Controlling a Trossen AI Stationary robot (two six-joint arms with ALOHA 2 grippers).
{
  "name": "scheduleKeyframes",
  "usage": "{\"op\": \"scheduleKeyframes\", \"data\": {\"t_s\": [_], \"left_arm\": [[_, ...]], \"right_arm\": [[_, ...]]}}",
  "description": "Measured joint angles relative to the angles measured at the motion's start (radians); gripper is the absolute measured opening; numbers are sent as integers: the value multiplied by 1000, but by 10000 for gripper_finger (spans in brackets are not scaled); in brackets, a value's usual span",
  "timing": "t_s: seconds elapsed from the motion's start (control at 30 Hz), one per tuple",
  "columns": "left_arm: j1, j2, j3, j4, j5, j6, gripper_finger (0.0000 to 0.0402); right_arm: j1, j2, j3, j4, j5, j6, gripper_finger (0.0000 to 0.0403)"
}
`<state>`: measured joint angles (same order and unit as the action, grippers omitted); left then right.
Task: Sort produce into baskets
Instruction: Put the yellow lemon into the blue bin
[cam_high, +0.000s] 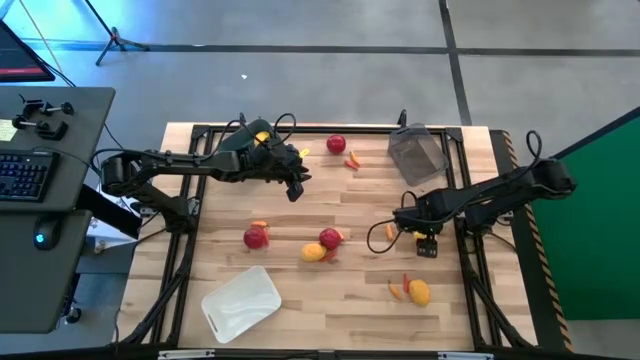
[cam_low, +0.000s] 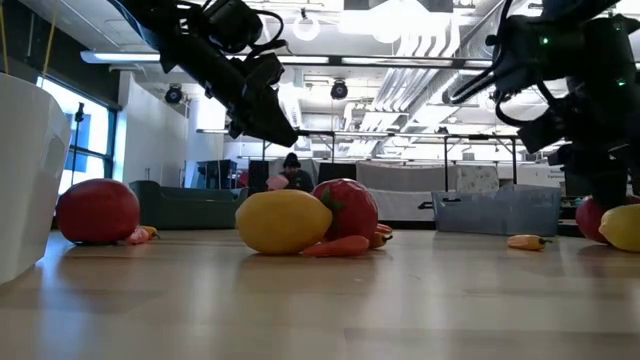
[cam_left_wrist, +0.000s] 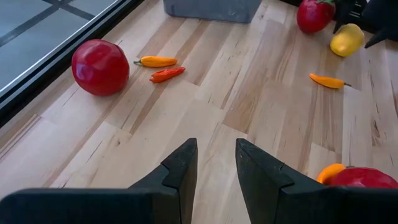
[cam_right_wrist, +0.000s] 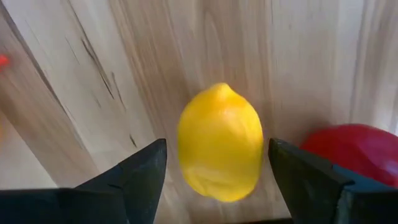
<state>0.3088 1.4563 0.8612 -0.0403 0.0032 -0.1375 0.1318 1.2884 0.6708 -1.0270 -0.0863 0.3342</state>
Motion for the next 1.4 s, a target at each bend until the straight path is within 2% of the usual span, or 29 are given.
{"op": "scheduleKeyframes", "data": {"t_s": [0.17,0.5,0.67,0.77,0.87,1.0,1.13,1.27,1.4], "left_arm": [[0,0,0,0,0,-12,95],[1,0,0,0,-5,-19,95],[2,0,0,0,-5,-42,95],[13,0,0,2,70,-65,93],[21,0,0,14,148,-87,85],[22,-2,-1,37,193,-90,64],[27,-3,-1,116,340,-126,38],[28,-3,0,245,502,-186,17],[21,-3,0,357,516,-225,16]], "right_arm": [[0,9,0,28,-5,56,255],[-1,122,8,46,-64,29,168],[-1,120,39,38,-91,10,135],[-10,92,89,91,-108,7,130],[-20,57,103,214,-118,56,128],[-34,5,106,501,-114,148,127],[-54,-32,106,796,-12,252,127],[-78,-52,108,1022,104,283,127],[-107,-53,108,1201,158,295,126]]}}
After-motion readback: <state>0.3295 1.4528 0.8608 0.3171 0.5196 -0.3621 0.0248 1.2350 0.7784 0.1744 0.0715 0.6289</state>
